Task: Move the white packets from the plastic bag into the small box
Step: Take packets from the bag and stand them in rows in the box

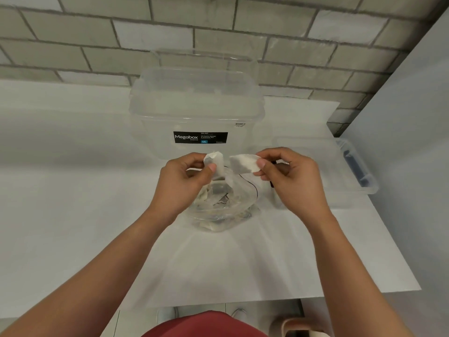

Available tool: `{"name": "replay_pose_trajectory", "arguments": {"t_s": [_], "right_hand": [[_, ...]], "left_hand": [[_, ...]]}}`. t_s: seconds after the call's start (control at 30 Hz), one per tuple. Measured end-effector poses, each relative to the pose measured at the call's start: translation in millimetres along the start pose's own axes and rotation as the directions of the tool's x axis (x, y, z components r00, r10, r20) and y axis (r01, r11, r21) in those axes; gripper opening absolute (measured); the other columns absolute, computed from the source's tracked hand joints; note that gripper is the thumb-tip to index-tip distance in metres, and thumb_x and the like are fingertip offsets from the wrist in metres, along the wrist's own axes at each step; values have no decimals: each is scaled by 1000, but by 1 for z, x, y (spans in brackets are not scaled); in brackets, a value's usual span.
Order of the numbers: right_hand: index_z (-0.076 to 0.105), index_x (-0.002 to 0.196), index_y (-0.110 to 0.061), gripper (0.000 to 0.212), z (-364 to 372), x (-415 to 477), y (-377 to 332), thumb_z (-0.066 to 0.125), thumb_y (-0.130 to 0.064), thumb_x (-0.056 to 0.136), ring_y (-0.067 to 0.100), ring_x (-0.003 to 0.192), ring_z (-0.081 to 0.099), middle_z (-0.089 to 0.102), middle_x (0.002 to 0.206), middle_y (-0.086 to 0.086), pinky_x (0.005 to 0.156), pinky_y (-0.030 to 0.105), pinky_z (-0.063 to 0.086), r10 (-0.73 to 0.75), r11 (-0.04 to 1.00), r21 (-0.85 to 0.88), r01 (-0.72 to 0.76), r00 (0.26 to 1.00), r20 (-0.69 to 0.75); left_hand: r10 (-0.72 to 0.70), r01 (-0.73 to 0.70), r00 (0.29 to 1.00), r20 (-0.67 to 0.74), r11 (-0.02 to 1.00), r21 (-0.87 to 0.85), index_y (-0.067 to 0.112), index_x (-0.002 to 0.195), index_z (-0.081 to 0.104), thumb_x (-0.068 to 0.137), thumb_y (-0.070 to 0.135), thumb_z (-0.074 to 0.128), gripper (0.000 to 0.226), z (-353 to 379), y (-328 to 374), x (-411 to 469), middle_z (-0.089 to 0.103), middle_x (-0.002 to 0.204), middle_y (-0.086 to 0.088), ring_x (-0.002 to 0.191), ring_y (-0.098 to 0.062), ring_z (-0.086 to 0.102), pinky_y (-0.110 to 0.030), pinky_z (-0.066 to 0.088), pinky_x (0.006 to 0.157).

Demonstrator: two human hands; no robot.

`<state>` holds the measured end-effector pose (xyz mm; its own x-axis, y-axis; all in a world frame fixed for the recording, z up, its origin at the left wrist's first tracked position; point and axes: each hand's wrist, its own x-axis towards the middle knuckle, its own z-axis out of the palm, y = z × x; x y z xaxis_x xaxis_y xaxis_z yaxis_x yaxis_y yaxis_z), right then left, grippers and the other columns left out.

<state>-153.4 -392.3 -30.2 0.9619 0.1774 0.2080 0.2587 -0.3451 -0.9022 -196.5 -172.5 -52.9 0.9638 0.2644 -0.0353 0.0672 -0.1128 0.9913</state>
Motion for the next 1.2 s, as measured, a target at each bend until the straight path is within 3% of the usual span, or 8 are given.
{"name": "replay_pose_trajectory", "arguments": {"t_s": [0.1,0.23,0.37,0.47,0.7,0.9,1.03,1.2], "right_hand": [[77,100,-22,14,-27,7,4,71,-13,93,4,80,71,73,95,-12,76,19,55,-163,926,-343,157,987,13],[78,99,-20,13,-67,21,14,70,-11,93,4,79,67,73,95,-10,73,8,48,-240,853,-485,191,970,-40],[78,99,-20,14,-111,47,42,69,-11,94,9,78,64,74,95,-6,74,25,55,-272,729,-654,200,962,-8],[77,98,-26,17,-137,70,67,67,-13,94,18,84,66,74,97,-8,71,40,58,-125,603,-784,147,988,89],[76,92,-34,20,-149,108,122,70,-15,92,12,83,65,74,92,-13,80,40,59,187,561,-813,155,933,307],[76,94,-37,16,-136,126,146,70,-23,93,15,92,67,73,101,-12,82,40,58,232,549,-819,168,910,342],[76,98,-36,17,-130,132,154,65,-23,95,21,94,68,72,107,-9,80,41,59,244,503,-844,186,906,345],[75,102,-36,21,-131,135,160,60,-22,96,25,94,67,70,112,-4,80,41,58,217,459,-866,198,920,326]], "left_hand": [[25,-32,998,49,991,129,28,95,76,86,19,76,13,5,6,2,76,88,11,81,-10,74,-25,56,72],[23,-33,996,87,992,125,30,94,76,82,18,81,19,15,8,4,76,90,9,82,-11,75,-28,56,74],[19,-32,994,108,993,116,29,99,75,80,17,82,23,27,8,7,77,93,9,85,-11,75,-25,56,74],[14,-27,994,109,992,120,28,101,74,81,15,82,26,37,8,8,77,93,9,86,-10,74,-23,58,75],[7,-16,997,78,993,117,29,99,75,81,12,81,26,58,5,8,76,92,8,88,-10,74,-42,58,89],[-4,2,1000,24,993,117,27,100,75,81,11,81,26,71,-1,2,77,91,6,90,-9,73,-52,61,79],[-24,23,1000,7,992,125,27,99,75,80,13,82,24,77,-4,-1,77,91,6,91,-9,73,-47,60,81],[-22,20,1000,11,991,131,24,97,75,81,11,81,21,85,-4,-1,77,90,6,87,-8,73,-27,51,73]]}}
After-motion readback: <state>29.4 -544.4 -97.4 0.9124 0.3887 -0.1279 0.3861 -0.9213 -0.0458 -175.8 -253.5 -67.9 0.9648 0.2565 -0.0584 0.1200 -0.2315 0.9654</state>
